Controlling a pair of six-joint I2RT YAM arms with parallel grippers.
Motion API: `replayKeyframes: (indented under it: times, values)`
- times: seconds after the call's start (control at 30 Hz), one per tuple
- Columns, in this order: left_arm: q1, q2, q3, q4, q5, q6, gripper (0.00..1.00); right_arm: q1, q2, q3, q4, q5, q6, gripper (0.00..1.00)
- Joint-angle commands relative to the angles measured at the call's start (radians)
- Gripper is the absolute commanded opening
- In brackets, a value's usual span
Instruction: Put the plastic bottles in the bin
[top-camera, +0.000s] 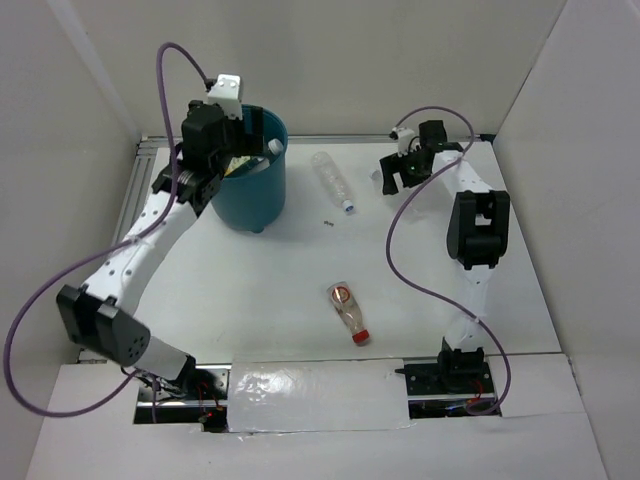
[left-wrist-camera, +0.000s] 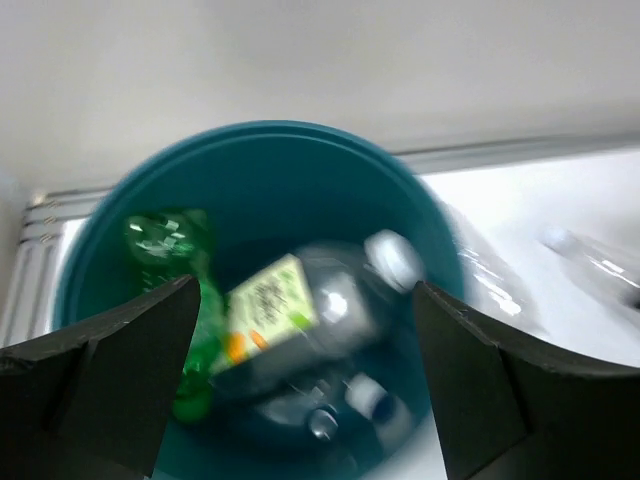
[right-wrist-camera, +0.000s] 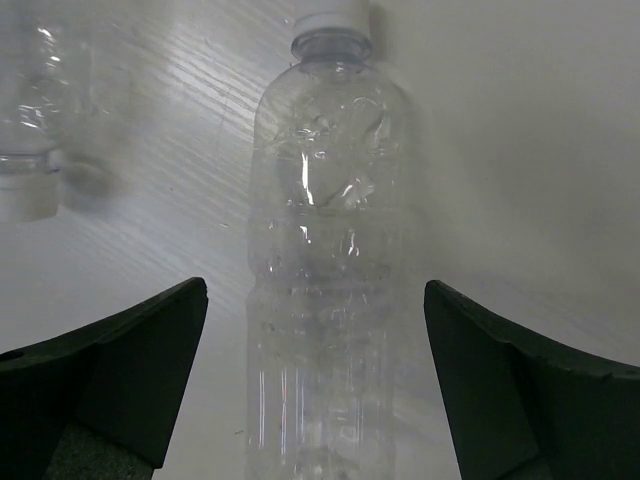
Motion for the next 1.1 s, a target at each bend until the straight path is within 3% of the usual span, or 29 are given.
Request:
replayKeyframes:
  times: [0.0, 0.17, 0.3, 0.33, 0.47, 0.57, 0.67, 0.7, 0.8, 0.9, 1.07]
  values:
    - [-0.084, -0.163, -0.058, -0.018, 0.113, 0.026, 1.00, 0.006, 0.037, 0.054, -0.033, 0.085, -0.035, 0.95]
    - [-0.249, -0.330, -0.299, -0.081, 0.204, -0.072, 1.00, 0.025, 0.107, 0.086, -0.076, 0.104, -0.067, 0.87]
    - [-0.362, -0.389, -0.509, -0.081, 0.225, -0.219, 1.00, 0.025, 0.106, 0.109, -0.122, 0.072, -0.089, 0.54]
    - [-0.385, -0.398, -0.543, -0.067, 0.242, -0.283, 1.00, 0.025, 0.089, 0.118, -0.136, 0.061, -0.114, 0.41]
    - [-0.481, -0.398, -0.741, 0.009, 0.253, -0.458, 1.00, 0.034, -0.012, 0.230, -0.200, -0.055, -0.202, 0.23]
    - [-0.533, -0.378, -0.836, 0.086, 0.289, -0.546, 1.00, 0.069, -0.113, 0.358, -0.211, -0.205, -0.260, 0.21]
    - [-0.549, -0.346, -0.871, 0.109, 0.303, -0.558, 1.00, 0.114, -0.204, 0.347, -0.086, -0.328, -0.260, 0.20]
    - [-0.560, -0.337, -0.872, 0.109, 0.303, -0.558, 1.00, 0.127, -0.239, 0.313, -0.015, -0.370, -0.242, 0.20]
    - [-0.579, -0.321, -0.882, 0.131, 0.348, -0.549, 1.00, 0.213, -0.368, 0.164, 0.413, -0.491, -0.148, 0.20]
    - [-0.602, -0.321, -0.920, 0.155, 0.359, -0.561, 1.00, 0.340, -0.335, 0.231, 0.518, -0.480, -0.112, 0.21]
    - [-0.626, -0.369, -0.973, 0.166, 0.359, -0.580, 1.00, 0.476, -0.128, 0.461, 0.649, -0.444, 0.029, 0.24]
